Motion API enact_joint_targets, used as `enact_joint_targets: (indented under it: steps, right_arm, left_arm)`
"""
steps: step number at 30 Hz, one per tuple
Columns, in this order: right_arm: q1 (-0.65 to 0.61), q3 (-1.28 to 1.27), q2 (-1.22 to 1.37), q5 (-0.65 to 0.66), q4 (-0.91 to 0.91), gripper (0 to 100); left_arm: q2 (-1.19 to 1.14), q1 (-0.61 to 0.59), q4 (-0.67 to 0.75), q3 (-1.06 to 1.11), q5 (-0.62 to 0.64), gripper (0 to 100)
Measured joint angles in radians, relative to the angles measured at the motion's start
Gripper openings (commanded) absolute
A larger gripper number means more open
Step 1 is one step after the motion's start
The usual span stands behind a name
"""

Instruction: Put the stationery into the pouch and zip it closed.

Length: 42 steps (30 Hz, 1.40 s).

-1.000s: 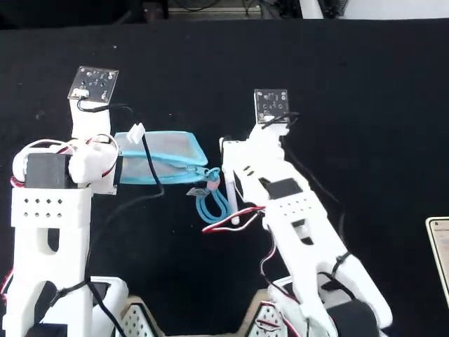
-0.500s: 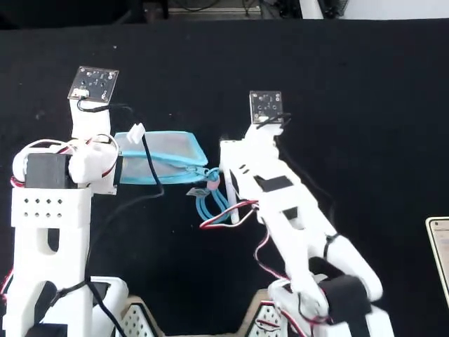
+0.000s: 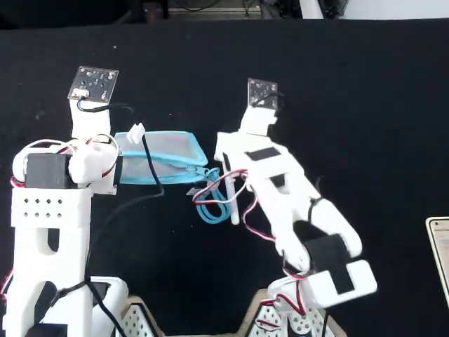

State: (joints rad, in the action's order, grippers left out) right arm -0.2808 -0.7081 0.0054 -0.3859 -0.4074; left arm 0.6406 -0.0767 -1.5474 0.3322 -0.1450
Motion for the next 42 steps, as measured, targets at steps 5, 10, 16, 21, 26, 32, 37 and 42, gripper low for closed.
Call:
enact_joint_targets:
  steps: [5,10,16,21,26,32,37,42]
  right_arm:
    - [0.0,0.044,0.066,-0.002,-0.003,13.1]
    - [-0.015,0.086,0.13,0.089,-0.003,13.1]
    - [-0.034,0.137,0.153,0.129,-0.06,13.1]
    - [-0.038,0.141,0.16,0.13,-0.074,13.2]
    - [-0.035,0.222,0.224,0.13,-0.141,13.2]
    - [-0.035,0.425,0.354,0.135,-0.331,12.8]
    - [-0.035,0.583,0.445,0.138,-0.48,6.7]
    - [0.015,0.634,0.463,0.141,-0.566,0.9]
  left_arm:
    - [0.0,0.0,0.0,0.0,0.0,3]
    - [0.0,0.0,0.0,0.0,0.0,3]
    - [0.0,0.0,0.0,0.0,0.0,3]
    - [0.0,0.0,0.0,0.0,0.0,3]
    - [0.0,0.0,0.0,0.0,0.0,3]
    - [0.0,0.0,0.0,0.0,0.0,3]
    - [0.0,0.0,0.0,0.0,0.0,3]
    - [0.0,0.0,0.0,0.0,0.0,3]
